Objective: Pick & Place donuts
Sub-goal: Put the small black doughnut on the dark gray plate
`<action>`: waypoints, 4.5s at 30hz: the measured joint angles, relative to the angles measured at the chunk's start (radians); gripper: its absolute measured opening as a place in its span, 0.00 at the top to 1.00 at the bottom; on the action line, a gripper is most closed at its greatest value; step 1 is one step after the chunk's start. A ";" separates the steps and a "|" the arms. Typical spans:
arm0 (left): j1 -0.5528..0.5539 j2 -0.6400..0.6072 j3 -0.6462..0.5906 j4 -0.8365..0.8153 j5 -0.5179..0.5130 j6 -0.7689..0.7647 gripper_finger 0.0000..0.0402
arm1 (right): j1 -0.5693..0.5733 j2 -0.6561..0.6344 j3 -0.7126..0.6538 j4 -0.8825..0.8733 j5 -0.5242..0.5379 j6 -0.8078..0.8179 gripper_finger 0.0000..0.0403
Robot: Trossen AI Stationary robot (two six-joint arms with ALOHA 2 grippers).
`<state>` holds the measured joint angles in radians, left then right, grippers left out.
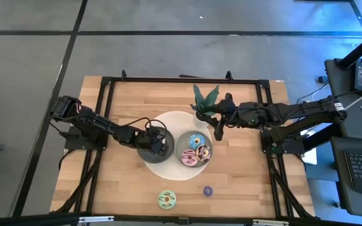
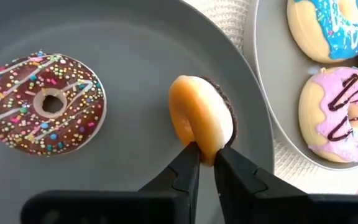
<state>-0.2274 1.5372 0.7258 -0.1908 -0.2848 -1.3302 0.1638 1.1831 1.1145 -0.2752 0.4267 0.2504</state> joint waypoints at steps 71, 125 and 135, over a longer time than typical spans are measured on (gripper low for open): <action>0.005 0.039 0.001 0.016 -0.059 -0.228 0.66 | 0.000 0.000 0.000 0.000 -0.001 -0.024 0.51; 0.035 -0.066 0.000 0.029 -0.134 0.276 0.97 | 0.000 0.000 0.000 -0.034 -0.001 -0.027 0.51; 0.000 -0.092 0.000 0.020 -0.255 1.127 0.98 | 0.000 0.000 0.000 -0.049 -0.001 -0.024 0.51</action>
<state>-0.2275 1.4456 0.7261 -0.1713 -0.5394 -0.2028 0.1638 1.1828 1.1141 -0.3245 0.4259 0.2264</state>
